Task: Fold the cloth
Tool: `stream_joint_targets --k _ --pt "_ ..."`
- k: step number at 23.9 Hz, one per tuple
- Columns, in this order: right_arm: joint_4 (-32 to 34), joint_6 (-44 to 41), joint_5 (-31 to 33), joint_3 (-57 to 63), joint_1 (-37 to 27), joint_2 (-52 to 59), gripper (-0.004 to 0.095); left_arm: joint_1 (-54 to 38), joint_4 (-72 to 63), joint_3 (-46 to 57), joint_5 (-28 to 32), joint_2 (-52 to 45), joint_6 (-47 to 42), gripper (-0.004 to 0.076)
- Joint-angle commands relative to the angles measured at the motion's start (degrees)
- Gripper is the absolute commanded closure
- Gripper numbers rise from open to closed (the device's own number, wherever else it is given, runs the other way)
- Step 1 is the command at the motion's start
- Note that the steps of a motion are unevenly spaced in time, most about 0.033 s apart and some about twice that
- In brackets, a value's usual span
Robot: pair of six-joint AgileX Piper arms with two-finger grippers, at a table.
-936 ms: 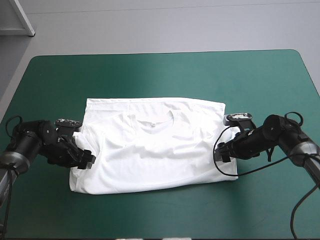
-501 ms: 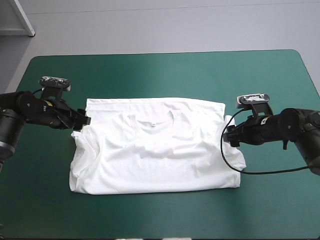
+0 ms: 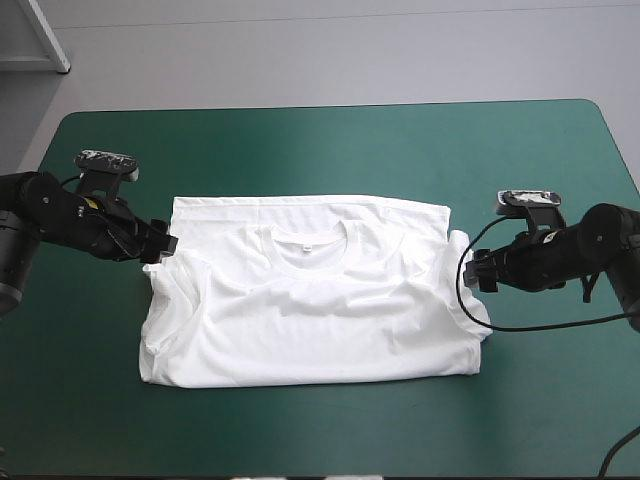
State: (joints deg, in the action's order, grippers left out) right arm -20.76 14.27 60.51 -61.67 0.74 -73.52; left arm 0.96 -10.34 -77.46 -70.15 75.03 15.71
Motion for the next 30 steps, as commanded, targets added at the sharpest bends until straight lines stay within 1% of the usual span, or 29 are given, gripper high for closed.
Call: stream_joint_targets --k 1,2,4,5,6,7,12,14,17,21,24,27,30 --pt "-4.4 1.0 1.0 -0.1 -0.4 3.8 0.0143 0.2 3.8 0.8 -3.5 -1.7 -3.9 0.0167" --pt "-5.4 1.1 1.0 0.8 -0.4 4.5 0.0143 0.2 4.7 2.3 -3.5 -1.8 -5.0 0.0167" --pt "-6.7 1.5 1.5 3.8 -0.4 6.4 0.0174 0.2 5.0 7.6 -3.5 -2.3 -6.0 0.0167" --pt "-6.7 1.6 2.1 5.4 -0.2 7.4 0.0224 0.2 4.8 11.0 -3.4 -2.3 -6.0 0.0167" --pt "-6.7 1.8 2.2 6.2 0.3 7.8 0.0248 0.2 4.8 12.6 -3.1 -2.3 -6.0 0.0167" --pt "-6.7 2.1 2.8 7.5 1.4 8.4 0.0272 0.2 4.8 16.5 -1.6 -2.3 -6.1 0.0167" --pt "-6.0 -0.2 4.0 8.1 9.2 9.0 0.0278 0.2 5.0 27.5 3.8 -2.2 -6.4 0.0168" --pt "-5.4 -1.9 3.3 8.1 12.2 9.0 0.0278 0.2 5.0 29.9 6.6 -1.1 -6.3 0.0185" --pt "-2.1 -4.6 3.2 8.1 14.9 9.0 0.0278 0.2 4.8 31.0 7.8 0.8 -6.1 0.0215" --pt "4.3 -8.8 3.4 8.1 16.9 9.0 0.0278 0.3 3.4 31.3 9.7 2.2 -6.1 0.0288" --pt "7.2 -11.0 3.9 8.1 16.9 9.0 0.0278 0.3 0.8 32.1 10.7 2.7 -4.9 0.0367" --pt "8.9 -12.5 5.3 8.1 16.9 8.9 0.0278 0.3 -0.3 34.2 12.9 3.4 -3.4 0.0456" --pt "9.0 -12.7 5.3 8.1 16.9 8.5 0.0278 0.3 -0.2 36.3 14.9 3.8 -2.1 0.0565"
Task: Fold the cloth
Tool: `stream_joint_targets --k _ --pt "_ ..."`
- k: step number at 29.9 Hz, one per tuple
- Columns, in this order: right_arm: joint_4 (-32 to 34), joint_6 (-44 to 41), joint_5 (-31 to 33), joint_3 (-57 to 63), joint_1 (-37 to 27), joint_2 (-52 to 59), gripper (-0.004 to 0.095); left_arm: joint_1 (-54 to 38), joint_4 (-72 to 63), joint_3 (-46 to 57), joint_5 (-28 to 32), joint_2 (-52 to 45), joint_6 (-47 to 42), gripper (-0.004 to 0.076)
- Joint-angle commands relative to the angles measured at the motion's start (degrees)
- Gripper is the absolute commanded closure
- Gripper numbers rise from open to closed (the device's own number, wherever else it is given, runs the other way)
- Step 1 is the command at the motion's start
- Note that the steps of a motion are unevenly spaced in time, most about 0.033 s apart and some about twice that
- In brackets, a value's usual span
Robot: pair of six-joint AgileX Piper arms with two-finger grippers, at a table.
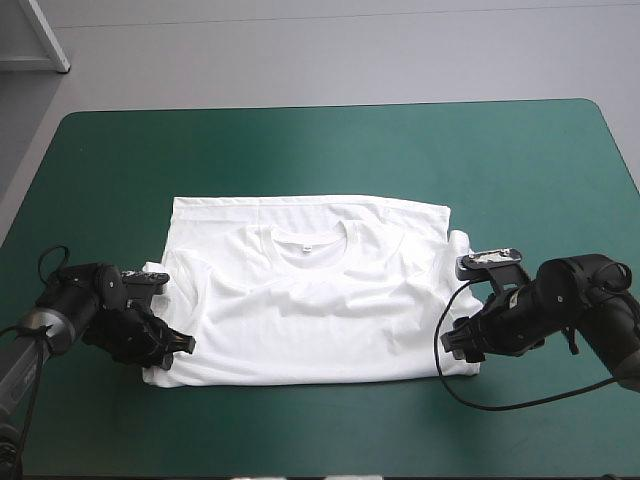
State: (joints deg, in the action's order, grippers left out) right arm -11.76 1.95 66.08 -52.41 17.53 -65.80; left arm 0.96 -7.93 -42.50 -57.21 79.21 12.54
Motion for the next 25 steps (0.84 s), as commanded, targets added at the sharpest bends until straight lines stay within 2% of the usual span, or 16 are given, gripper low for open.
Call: stream_joint_targets --k 1,4,17,21,25 --pt "0.0 -0.5 -0.4 -1.2 0.1 0.5 0.0278 0.3 -2.8 1.7 2.3 -0.2 1.4 0.0602" --pt "-0.1 -0.6 -1.1 -1.2 0.1 -1.1 0.0278 0.3 -2.6 1.9 2.5 -0.1 2.9 0.0705" --pt "-3.2 0.4 -3.2 -1.2 0.1 -16.5 0.0296 0.3 -3.3 1.9 3.7 -0.1 3.4 0.0705" --pt "-4.2 0.4 -2.8 -1.2 0.1 -19.1 0.0364 0.3 -3.3 1.9 3.7 -0.1 3.4 0.0705" --pt "-7.7 3.2 -3.6 -1.2 0.1 -19.3 0.0529 0.3 -3.3 1.9 4.5 -0.1 3.4 0.0705"
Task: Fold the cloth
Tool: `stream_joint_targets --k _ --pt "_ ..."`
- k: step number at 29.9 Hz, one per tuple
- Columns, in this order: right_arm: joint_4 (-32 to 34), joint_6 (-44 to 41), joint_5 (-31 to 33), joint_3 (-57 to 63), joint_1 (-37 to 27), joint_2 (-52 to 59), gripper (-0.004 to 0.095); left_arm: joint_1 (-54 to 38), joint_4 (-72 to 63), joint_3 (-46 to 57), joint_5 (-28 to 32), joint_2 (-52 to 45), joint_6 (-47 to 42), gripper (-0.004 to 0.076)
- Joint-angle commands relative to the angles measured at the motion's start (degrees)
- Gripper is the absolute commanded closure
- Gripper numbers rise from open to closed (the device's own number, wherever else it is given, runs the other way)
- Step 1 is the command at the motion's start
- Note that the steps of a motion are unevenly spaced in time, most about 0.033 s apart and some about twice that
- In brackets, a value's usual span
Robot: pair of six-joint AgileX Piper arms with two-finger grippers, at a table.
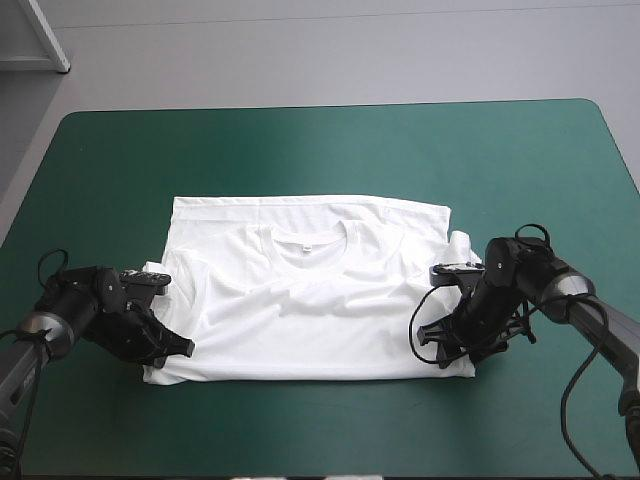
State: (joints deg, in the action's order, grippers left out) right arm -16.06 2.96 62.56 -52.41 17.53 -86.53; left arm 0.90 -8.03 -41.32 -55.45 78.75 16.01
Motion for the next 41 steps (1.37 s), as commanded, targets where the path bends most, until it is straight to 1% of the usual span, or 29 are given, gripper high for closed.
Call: stream_joint_targets --k 1,2,5,6,12,16,20,25,27,30,33,36,41 --pt "-3.7 2.8 -0.1 -1.2 0.1 1.4 0.0587 0.4 -3.2 0.7 3.0 0.4 0.0 0.0705" --pt "-3.9 3.5 -0.2 -1.2 0.1 1.4 0.0639 0.4 -3.2 0.7 3.3 0.4 0.0 0.0705" --pt "-3.6 5.4 -0.9 -1.2 0.1 1.4 0.0844 0.4 -2.8 0.7 3.4 0.4 -0.5 0.0705" --pt "-3.4 6.0 -1.2 -1.2 0.1 1.4 0.093 0.4 -2.5 0.5 3.4 0.4 -0.5 0.0705" --pt "-0.3 5.8 -0.8 -1.2 0.1 2.4 0.0921 0.4 -2.5 -2.4 1.2 -0.2 0.0 0.0705" --pt "1.4 4.2 -0.7 -1.2 0.1 4.8 0.0921 0.4 -2.5 -6.2 -2.8 -1.2 -0.2 0.0705" --pt "0.4 4.3 -0.8 -2.1 0.1 7.1 0.0921 0.4 -2.5 -11.4 -5.8 -2.0 -0.4 0.0705" --pt "-1.4 4.7 -1.4 -7.0 0.1 7.5 0.0921 0.4 -2.5 -19.8 -9.7 -1.9 -0.6 0.0705" --pt "-1.0 4.7 -2.5 -9.9 0.1 7.5 0.0921 0.4 -2.5 -23.5 -9.8 -1.8 -0.6 0.0705" --pt "0.6 4.5 -5.4 -14.4 0.1 7.4 0.0921 0.4 -1.4 -28.4 -8.0 -1.6 -0.6 0.0705" --pt "4.2 3.0 -7.8 -19.3 -0.1 6.0 0.0921 0.4 1.2 -32.4 -7.6 -0.4 -1.2 0.0705" --pt "8.6 1.3 -8.8 -24.4 -0.1 3.2 0.0921 0.3 5.5 -36.1 -6.9 2.2 -2.2 0.0705" --pt "12.1 1.3 -10.4 -31.3 -0.1 -2.7 0.0922 0.3 7.4 -41.8 -2.7 7.8 -2.3 0.0705"
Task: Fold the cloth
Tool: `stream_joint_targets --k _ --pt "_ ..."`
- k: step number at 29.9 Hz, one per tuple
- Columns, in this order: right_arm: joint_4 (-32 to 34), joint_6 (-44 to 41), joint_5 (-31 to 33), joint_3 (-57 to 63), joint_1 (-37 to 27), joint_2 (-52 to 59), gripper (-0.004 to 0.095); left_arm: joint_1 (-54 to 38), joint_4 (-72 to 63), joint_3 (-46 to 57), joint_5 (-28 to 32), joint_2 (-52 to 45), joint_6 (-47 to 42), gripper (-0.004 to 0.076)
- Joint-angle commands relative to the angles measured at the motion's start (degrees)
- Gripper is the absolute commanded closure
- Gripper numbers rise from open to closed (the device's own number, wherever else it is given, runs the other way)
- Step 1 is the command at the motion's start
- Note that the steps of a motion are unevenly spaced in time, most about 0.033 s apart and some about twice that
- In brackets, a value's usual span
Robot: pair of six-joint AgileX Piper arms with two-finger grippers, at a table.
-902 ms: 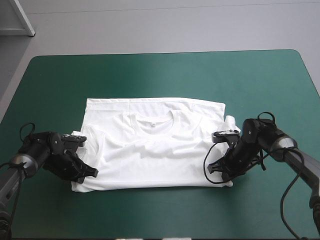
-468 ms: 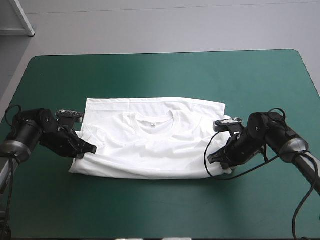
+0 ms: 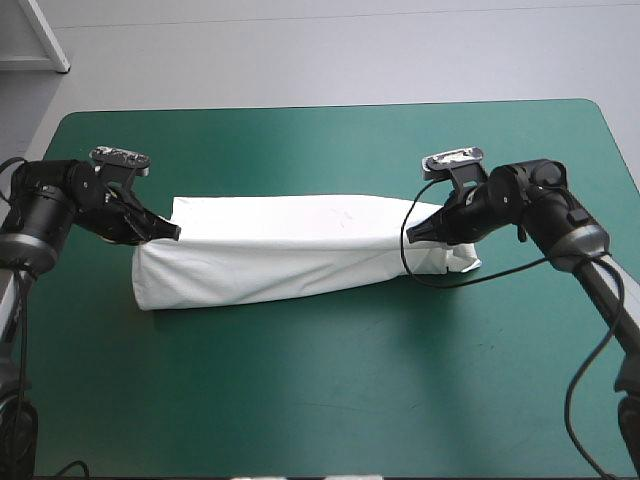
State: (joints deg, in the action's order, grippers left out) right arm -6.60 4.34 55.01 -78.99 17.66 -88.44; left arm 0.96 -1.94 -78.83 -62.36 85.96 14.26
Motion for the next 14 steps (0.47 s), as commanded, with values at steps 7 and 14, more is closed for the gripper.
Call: stream_joint_targets --k 7,14 --pt "3.5 -0.3 -5.3 -14.3 -0.9 -10.1 0.0922 0.2 1.3 -14.2 5.7 10.2 -0.4 0.0705" --pt "2.3 -0.3 -6.8 -21.8 -1.5 -18.4 0.0919 0.2 1.5 -17.6 12.1 18.1 -0.4 0.0705"
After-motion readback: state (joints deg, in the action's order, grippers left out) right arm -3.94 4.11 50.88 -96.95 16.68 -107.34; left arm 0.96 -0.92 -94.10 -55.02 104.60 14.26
